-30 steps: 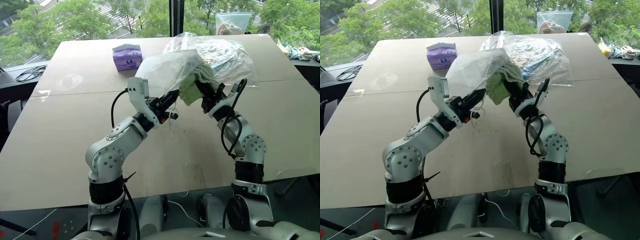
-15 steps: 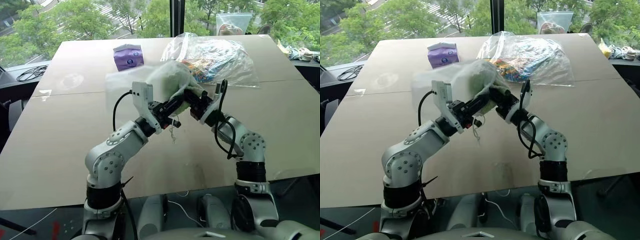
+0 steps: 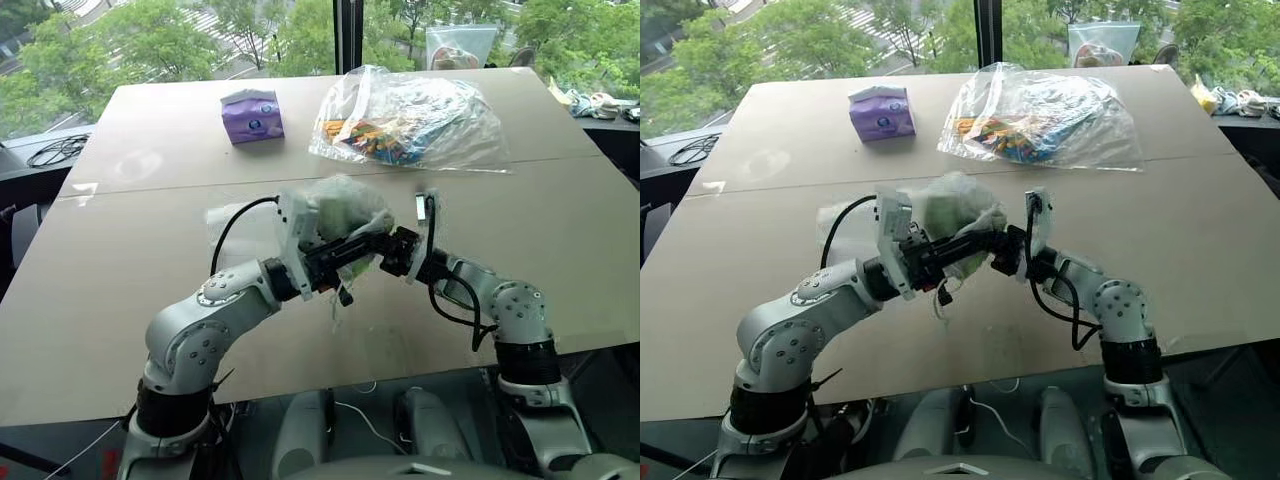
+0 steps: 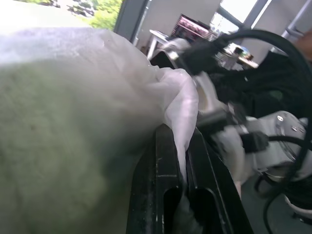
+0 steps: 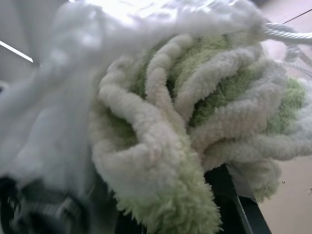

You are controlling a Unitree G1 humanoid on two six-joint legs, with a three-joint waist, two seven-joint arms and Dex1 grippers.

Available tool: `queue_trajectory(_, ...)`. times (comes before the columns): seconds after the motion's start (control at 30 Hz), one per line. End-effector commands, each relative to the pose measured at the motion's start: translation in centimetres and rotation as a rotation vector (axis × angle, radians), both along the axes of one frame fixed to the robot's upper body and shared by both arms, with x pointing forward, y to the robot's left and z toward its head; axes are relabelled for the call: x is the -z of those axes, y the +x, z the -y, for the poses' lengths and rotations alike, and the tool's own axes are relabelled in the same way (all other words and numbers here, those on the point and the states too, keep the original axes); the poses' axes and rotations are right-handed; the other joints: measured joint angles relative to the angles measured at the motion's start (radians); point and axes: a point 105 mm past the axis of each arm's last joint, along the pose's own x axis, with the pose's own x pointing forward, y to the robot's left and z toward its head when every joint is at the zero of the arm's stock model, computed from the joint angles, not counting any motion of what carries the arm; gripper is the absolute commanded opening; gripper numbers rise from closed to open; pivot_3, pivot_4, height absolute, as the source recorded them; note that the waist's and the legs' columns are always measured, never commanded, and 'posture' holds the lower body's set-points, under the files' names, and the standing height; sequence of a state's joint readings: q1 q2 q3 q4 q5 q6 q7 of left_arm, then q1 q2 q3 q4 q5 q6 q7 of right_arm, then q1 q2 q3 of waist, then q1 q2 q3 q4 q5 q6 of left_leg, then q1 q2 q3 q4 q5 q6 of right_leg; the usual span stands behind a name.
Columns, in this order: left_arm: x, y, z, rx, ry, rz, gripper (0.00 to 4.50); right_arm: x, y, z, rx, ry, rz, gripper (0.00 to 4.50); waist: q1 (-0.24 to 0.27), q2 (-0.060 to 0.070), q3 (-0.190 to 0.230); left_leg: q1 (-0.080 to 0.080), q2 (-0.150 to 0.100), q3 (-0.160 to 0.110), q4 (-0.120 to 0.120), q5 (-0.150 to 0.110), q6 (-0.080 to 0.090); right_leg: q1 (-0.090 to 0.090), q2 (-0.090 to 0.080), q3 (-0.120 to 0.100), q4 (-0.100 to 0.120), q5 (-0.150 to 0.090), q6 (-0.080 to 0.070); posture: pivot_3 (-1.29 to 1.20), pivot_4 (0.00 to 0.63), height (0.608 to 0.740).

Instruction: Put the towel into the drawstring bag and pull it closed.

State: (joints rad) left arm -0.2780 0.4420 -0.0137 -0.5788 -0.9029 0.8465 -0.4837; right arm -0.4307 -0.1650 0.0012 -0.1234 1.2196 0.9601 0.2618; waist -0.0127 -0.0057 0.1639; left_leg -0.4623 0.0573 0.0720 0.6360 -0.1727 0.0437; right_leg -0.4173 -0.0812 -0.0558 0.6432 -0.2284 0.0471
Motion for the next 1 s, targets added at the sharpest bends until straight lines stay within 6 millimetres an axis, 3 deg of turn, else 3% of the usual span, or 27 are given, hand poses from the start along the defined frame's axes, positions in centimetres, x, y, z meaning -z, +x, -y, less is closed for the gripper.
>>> queue_trajectory(0.03, -0.3, -1.2, 0.2, 0.076, 0.047, 0.070, 0.00, -0.7, -0.1, 0.4, 0.002, -0.020, 0.080, 0.02, 0.003, -0.001, 0.000, 0.000, 0.000, 0.000, 0.000, 0.000, 0.000, 0.000, 0.000, 0.000, 0.000, 0.000, 0.000, 0.00, 0.150, 0.740)
queue_trajectory(0.1, 0.1, -1.2, -0.1, 0.086, 0.105, 0.100, 0.00, 0.0, 2.1, 1.3, 0.098, 0.021, -0.050, 0.02, -0.001, -0.001, 0.000, 0.000, 0.000, 0.000, 0.000, 0.000, 0.000, 0.000, 0.000, 0.000, 0.000, 0.000, 0.000, 0.00, 0.150, 0.740)
queue_trajectory(0.2, 1.0, -0.9, -0.7, 0.089, 0.245, 0.187, 0.00, 0.3, -0.7, 0.3, -0.053, -0.102, 0.124, 0.02, 0.002, 0.000, 0.001, 0.000, 0.000, 0.001, 0.000, 0.000, 0.000, -0.001, 0.000, 0.000, 0.000, 0.000, 0.000, 0.00, 0.150, 0.740)
queue_trajectory(0.27, 1.2, -0.7, -0.9, 0.098, 0.314, 0.246, 0.00, 0.2, 0.2, 0.6, -0.008, -0.070, 0.083, 0.02, 0.003, 0.000, 0.001, -0.001, 0.000, 0.002, 0.000, 0.000, 0.000, -0.001, 0.000, -0.001, -0.001, 0.000, 0.000, 0.00, 0.150, 0.740)
queue_trajectory(0.4, 0.9, -0.6, -1.2, 0.118, 0.364, 0.336, 0.00, 0.4, -4.4, -0.6, -0.262, -0.142, 0.240, 0.02, 0.004, 0.000, 0.001, -0.001, 0.000, 0.001, -0.001, 0.000, 0.000, -0.002, -0.001, 0.001, -0.001, 0.000, 0.000, 0.00, 0.150, 0.740)
queue_trajectory(0.47, 0.9, -0.4, -1.4, 0.129, 0.408, 0.389, 0.00, 0.9, 0.0, 0.0, -0.021, -0.118, 0.112, 0.02, 0.000, 0.000, 0.000, -0.001, 0.000, 0.001, -0.001, 0.000, 0.000, -0.002, -0.001, 0.001, -0.001, 0.000, 0.000, 0.00, 0.150, 0.740)
queue_trajectory(0.5, 0.9, -0.3, -1.5, 0.134, 0.427, 0.413, 0.00, 1.1, 0.5, -0.1, -0.010, -0.102, 0.068, 0.02, -0.003, 0.000, 0.001, -0.001, 0.000, 0.001, -0.001, 0.000, 0.000, -0.003, 0.000, 0.001, -0.001, 0.000, 0.000, 0.00, 0.150, 0.740)
queue_trajectory(0.57, 1.0, -0.3, -1.6, 0.158, 0.479, 0.459, 0.00, 1.0, -3.3, -1.0, -0.210, -0.163, 0.226, 0.02, 0.002, 0.001, 0.001, -0.001, 0.001, 0.001, -0.001, 0.000, 0.000, -0.003, 0.001, 0.001, 0.000, 0.000, 0.000, 0.00, 0.150, 0.740)
queue_trajectory(0.6, 1.1, -0.3, -1.7, 0.168, 0.500, 0.482, 0.00, 1.0, -3.1, -1.0, -0.189, -0.167, 0.248, 0.02, 0.007, 0.001, 0.001, -0.001, 0.000, 0.001, -0.001, 0.000, 0.000, -0.003, 0.001, 0.001, 0.000, 0.000, 0.000, 0.00, 0.150, 0.740)
queue_trajectory(0.67, 1.1, -0.2, -1.8, 0.173, 0.522, 0.517, 0.00, 1.1, 1.6, 0.3, 0.062, -0.105, 0.082, 0.02, 0.008, 0.000, 0.001, -0.001, 0.000, 0.001, -0.001, 0.000, 0.000, -0.003, 0.000, 0.001, -0.001, 0.000, -0.001, 0.00, 0.150, 0.740)
queue_trajectory(0.77, 0.8, 0.0, -1.7, 0.176, 0.527, 0.558, 0.00, 1.1, -0.4, 0.2, -0.055, -0.180, 0.238, 0.02, 0.004, 0.002, 0.002, -0.002, 0.000, 0.002, -0.001, 0.000, 0.000, -0.004, 0.000, 0.002, -0.001, 0.000, 0.000, 0.00, 0.150, 0.740)
queue_trajectory(0.8, 0.7, -0.1, -1.6, 0.183, 0.523, 0.568, 0.00, 1.1, 1.5, 1.0, 0.058, -0.174, 0.197, 0.02, 0.008, 0.001, 0.002, -0.002, 0.000, 0.002, -0.001, 0.000, 0.000, -0.004, -0.001, 0.002, -0.001, 0.000, 0.000, 0.00, 0.150, 0.740)
queue_trajectory(0.87, 0.4, -0.3, -1.4, 0.198, 0.510, 0.580, 0.00, 1.5, 2.9, 1.6, 0.105, -0.107, 0.045, 0.02, 0.006, 0.001, 0.002, -0.002, 0.000, 0.003, -0.001, 0.000, 0.000, -0.003, 0.000, 0.001, -0.001, 0.000, 0.000, 0.00, 0.150, 0.740)
queue_trajectory(0.9, 0.3, -0.4, -1.2, 0.205, 0.502, 0.583, 0.00, 0.8, 0.8, 1.1, -0.011, -0.124, 0.146, 0.02, 0.004, 0.001, 0.002, -0.002, 0.000, 0.003, -0.001, 0.000, 0.000, -0.004, 0.000, 0.001, 0.000, 0.000, 0.000, 0.00, 0.150, 0.740)
queue_trajectory(0.93, 0.2, -0.5, -1.0, 0.219, 0.499, 0.590, 0.00, 0.6, 0.2, 0.9, -0.030, -0.132, 0.205, 0.02, 0.007, 0.001, 0.002, -0.002, 0.000, 0.003, -0.001, 0.000, 0.000, -0.004, 0.000, 0.001, 0.000, 0.001, 0.000, 0.00, 0.150, 0.740)
queue_trajectory(1.0, 0.0, -0.7, -0.7, 0.237, 0.491, 0.606, 0.00, 0.9, 2.9, 2.1, 0.142, -0.114, 0.118, 0.02, 0.006, 0.001, 0.002, -0.002, 0.000, 0.004, -0.001, 0.000, 0.000, -0.003, 0.000, 0.001, 0.000, 0.001, 0.000, 0.00, 0.150, 0.740)
